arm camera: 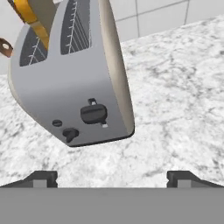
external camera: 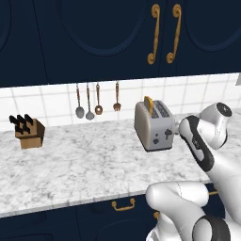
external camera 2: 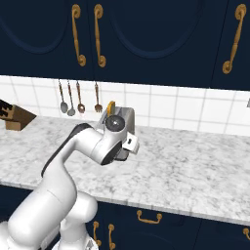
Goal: Start the toaster. Once the lever pops up, take the bread to the plate on the dining counter.
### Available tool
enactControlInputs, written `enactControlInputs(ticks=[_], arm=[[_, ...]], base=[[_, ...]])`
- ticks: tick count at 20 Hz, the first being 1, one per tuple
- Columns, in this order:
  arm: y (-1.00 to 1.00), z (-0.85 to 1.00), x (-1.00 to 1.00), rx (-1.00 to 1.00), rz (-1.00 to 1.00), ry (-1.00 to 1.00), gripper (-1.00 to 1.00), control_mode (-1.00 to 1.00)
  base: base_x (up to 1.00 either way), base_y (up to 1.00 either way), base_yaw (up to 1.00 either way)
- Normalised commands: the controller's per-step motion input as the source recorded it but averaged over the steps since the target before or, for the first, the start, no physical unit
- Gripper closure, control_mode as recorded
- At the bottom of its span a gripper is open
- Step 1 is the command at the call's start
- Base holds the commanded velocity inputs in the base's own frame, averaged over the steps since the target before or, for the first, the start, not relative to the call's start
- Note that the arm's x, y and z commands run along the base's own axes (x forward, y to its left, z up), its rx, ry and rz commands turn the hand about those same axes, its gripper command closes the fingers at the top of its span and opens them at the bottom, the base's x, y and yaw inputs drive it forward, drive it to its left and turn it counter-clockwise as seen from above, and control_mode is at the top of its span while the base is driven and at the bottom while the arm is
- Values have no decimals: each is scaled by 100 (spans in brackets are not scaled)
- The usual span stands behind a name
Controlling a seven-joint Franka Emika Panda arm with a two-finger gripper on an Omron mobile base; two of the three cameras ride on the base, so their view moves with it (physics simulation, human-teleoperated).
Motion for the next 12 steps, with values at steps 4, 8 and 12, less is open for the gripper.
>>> enactControlInputs(ticks=[4, 8, 12], arm=[[-10, -7, 33, 8, -4, 0, -100, -100], [0, -17, 20, 5, -2, 0, -100, -100], [2, -22, 16, 2, -2, 0, -100, -100]], base=[[0, 0, 0], [0, 0, 0], [0, 0, 0]])
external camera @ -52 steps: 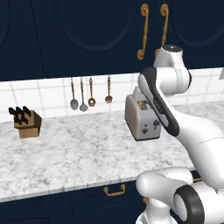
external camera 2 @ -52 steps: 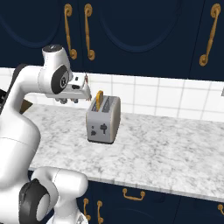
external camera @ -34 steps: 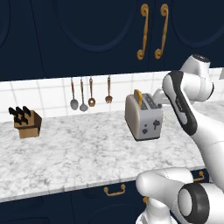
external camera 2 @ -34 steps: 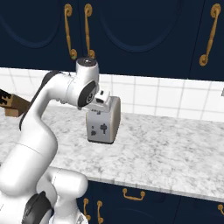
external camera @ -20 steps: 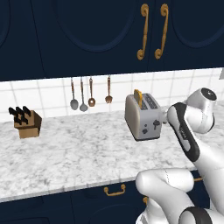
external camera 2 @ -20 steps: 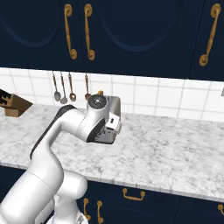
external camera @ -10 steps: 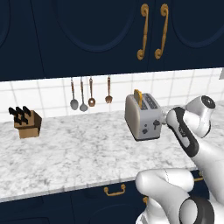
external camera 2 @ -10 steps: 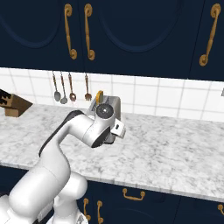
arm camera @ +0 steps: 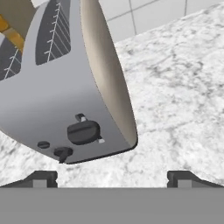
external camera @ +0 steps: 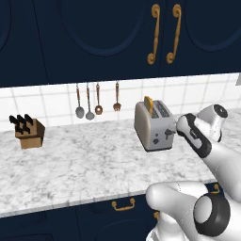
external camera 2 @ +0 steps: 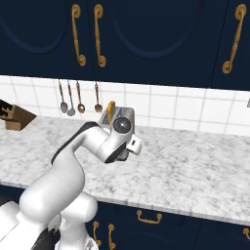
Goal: Start the toaster. Once the lever pops up, take the bread to the plate on the dining counter.
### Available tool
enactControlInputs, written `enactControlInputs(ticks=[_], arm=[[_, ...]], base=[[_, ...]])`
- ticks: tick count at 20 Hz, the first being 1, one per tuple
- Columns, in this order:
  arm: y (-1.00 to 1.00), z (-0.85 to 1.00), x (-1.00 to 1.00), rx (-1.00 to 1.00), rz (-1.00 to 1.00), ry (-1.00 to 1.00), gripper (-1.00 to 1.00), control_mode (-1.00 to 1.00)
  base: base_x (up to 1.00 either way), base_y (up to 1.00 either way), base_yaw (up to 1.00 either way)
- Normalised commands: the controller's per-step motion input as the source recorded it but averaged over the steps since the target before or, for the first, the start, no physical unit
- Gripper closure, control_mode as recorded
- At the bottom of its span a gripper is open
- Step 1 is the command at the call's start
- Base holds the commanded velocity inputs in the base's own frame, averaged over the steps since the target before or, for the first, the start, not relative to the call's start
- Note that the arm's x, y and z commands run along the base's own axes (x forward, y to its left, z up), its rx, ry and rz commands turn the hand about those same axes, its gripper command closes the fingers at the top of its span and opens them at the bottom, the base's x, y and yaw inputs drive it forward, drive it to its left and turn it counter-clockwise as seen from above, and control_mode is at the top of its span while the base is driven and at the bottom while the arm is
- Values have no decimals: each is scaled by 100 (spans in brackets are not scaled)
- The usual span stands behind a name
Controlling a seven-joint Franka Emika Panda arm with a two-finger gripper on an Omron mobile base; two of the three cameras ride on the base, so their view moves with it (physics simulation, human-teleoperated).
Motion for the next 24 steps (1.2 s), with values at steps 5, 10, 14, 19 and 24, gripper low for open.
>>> enactControlInputs(ticks=[5, 10, 14, 19, 24], arm=[[10, -15, 21, 0, -4, 0, -100, -100], [13, -16, 25, 0, -4, 0, -100, -100], [1, -16, 16, 0, -5, 0, -100, -100], [0, -16, 12, 0, -4, 0, -100, -100], [-9, 0, 18, 2, -4, 0, -100, -100]], base=[[0, 0, 0], [0, 0, 0], [0, 0, 0], [0, 0, 0], [0, 0, 0]])
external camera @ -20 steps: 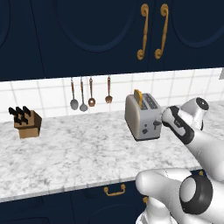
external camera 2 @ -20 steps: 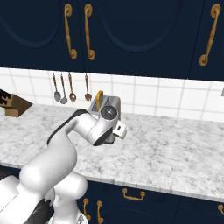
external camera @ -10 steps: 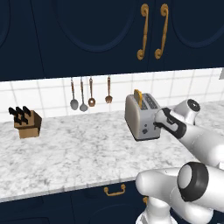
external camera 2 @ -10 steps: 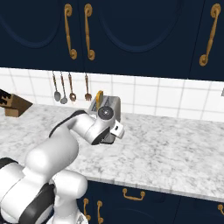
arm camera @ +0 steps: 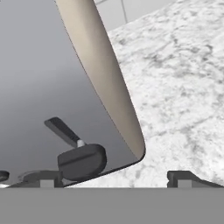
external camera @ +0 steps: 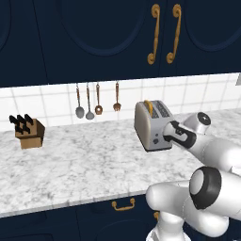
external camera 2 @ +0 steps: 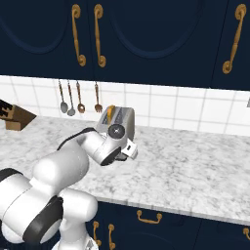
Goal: Start the toaster. Once the lever pops up, take the bread to the plate on the dining counter.
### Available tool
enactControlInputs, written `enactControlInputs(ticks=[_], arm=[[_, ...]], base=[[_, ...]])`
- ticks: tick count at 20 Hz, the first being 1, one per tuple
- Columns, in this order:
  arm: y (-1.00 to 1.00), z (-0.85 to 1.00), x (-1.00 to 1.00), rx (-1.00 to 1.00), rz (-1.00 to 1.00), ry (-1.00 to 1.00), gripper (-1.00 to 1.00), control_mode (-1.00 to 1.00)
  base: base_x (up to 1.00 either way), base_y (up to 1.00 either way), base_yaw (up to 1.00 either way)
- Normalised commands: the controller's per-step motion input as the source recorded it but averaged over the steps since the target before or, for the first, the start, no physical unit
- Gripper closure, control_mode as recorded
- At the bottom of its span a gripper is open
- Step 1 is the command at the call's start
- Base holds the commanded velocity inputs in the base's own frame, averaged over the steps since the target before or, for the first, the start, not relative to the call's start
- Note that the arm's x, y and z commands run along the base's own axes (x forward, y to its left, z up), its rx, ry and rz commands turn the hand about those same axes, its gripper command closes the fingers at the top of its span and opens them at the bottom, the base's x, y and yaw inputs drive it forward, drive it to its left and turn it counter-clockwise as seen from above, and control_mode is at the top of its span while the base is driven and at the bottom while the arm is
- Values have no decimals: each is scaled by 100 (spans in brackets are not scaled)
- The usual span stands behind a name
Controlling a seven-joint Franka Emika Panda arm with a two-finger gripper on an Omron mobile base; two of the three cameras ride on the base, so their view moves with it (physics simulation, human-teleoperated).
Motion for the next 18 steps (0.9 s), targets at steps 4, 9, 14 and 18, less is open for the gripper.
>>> enactControlInputs(ticks=[4, 9, 14, 18], arm=[[-19, -1, 17, 5, -4, 0, -100, -100], [-23, -31, 4, 7, -2, 1, -100, -100], [-20, -23, 0, 5, -3, 0, -100, -100], [-14, 4, -7, 3, -5, -1, -100, -100]], base=[[0, 0, 0], [0, 0, 0], [0, 0, 0], [0, 0, 0]])
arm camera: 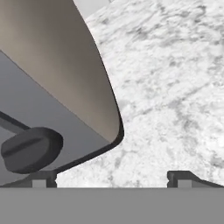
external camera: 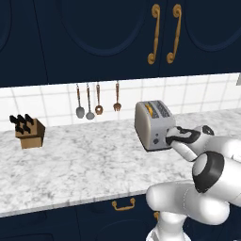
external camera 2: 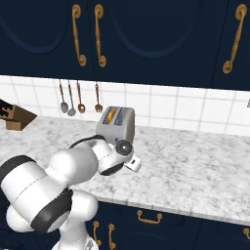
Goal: Start the toaster. Once the lever pops up, take the bread to the plate on the dining counter.
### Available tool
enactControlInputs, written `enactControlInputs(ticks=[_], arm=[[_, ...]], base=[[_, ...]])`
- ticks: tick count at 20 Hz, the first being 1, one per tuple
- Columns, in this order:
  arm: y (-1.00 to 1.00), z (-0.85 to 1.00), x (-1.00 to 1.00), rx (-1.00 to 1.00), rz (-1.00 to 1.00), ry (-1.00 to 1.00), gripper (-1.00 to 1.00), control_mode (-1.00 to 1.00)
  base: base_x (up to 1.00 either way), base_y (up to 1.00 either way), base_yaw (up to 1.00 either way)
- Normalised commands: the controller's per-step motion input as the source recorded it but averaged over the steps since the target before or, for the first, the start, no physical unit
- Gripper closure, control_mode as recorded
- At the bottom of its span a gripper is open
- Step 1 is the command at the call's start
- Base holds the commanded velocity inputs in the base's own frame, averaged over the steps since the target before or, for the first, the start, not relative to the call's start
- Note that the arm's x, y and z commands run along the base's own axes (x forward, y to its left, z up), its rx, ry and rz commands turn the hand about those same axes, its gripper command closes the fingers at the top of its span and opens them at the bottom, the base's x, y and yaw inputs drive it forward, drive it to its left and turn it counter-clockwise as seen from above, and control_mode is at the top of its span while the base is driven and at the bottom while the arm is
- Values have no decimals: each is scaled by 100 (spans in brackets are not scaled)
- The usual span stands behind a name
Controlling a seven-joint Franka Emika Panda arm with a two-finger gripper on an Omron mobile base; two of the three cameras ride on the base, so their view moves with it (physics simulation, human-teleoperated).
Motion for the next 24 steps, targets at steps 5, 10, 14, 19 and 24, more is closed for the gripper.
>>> enactControlInputs(ticks=[5, 10, 14, 19, 24], arm=[[-6, 86, -73, 8, -7, -5, -100, -100], [0, 100, -55, 5, -1, 0, -100, -100], [2, 100, -34, 0, 0, 0, -100, -100], [17, 100, -29, -1, 3, 0, -100, -100], [23, 100, -20, -4, 5, 0, -100, -100]], base=[[0, 0, 0], [0, 0, 0], [0, 0, 0], [0, 0, 0], [0, 0, 0]])
